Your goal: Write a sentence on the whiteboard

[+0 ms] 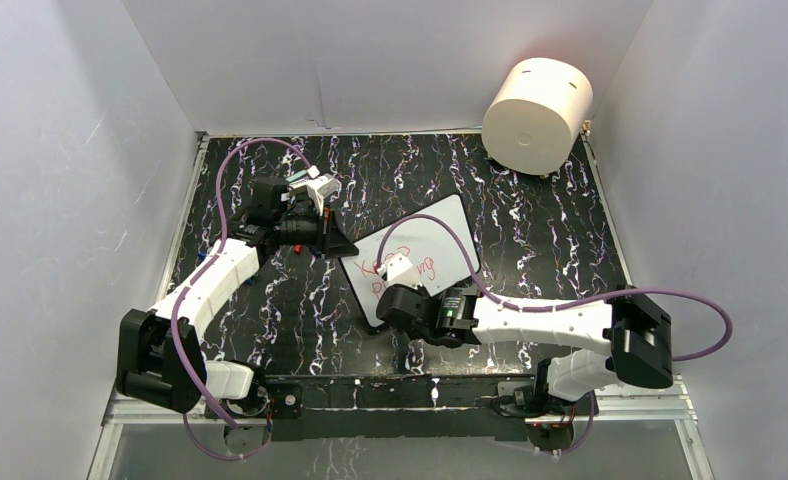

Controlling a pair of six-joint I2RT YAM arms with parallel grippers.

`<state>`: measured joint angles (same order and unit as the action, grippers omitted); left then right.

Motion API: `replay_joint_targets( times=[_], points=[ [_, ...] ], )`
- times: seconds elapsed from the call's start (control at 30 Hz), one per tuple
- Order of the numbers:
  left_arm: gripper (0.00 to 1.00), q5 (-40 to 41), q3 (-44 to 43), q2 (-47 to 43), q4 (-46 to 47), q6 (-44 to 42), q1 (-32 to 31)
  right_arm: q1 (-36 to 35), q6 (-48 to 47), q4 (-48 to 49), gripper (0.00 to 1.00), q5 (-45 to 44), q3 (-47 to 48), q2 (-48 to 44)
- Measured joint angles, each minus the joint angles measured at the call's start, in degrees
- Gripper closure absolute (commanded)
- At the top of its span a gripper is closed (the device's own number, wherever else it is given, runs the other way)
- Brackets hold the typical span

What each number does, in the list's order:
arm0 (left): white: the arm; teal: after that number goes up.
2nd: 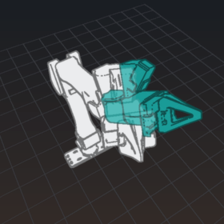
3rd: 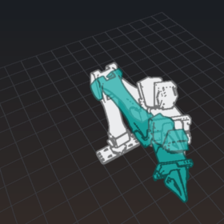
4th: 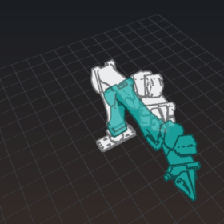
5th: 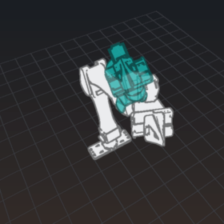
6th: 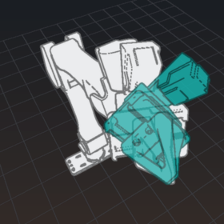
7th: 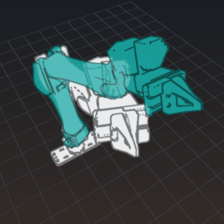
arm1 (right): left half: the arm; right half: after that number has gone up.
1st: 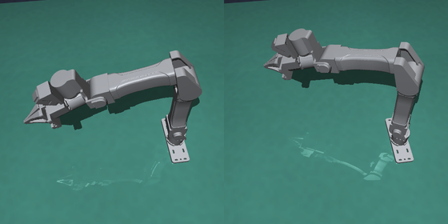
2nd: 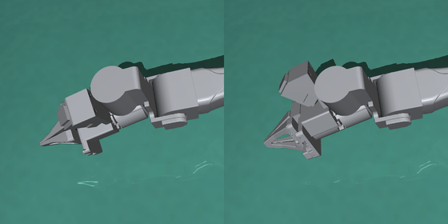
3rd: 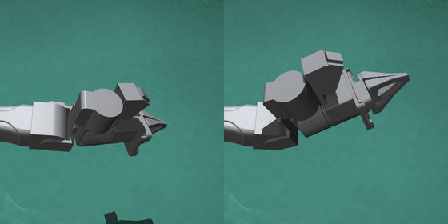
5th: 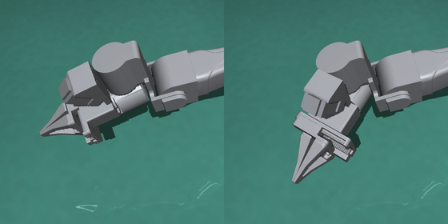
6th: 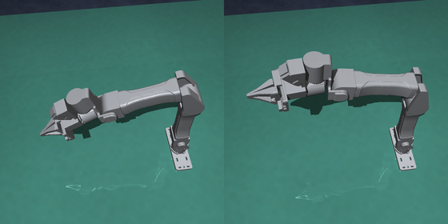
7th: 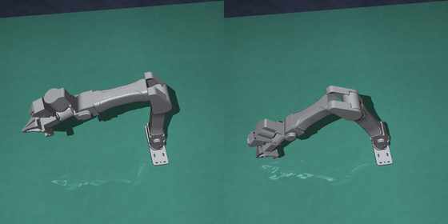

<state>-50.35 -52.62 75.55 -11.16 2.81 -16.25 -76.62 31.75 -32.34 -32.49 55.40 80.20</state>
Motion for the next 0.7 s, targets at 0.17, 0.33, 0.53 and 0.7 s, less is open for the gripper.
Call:
replay_joint_targets(
  times=[0.17,0.33,0.53,0.7],
  points=[
    [1.0,0.0,0.0,0.0,0.0,0.0,0.0,0.0,-0.1,0.6,1.0,-0.2,-1.3,-2.3],
    [1.0,0.0,0.0,0.0,0.0,0.0,0.0,0.1,-0.2,0.7,1.0,-0.3,-1.5,-3.5],
    [1.0,0.0,0.0,0.0,0.0,0.0,0.0,0.2,-0.2,0.7,1.0,-0.3,-1.6,-3.5],
    [1.0,0.0,0.0,0.0,0.0,0.0,0.0,0.5,-0.2,0.8,1.0,-0.4,-1.7,-3.5]
  ],
)
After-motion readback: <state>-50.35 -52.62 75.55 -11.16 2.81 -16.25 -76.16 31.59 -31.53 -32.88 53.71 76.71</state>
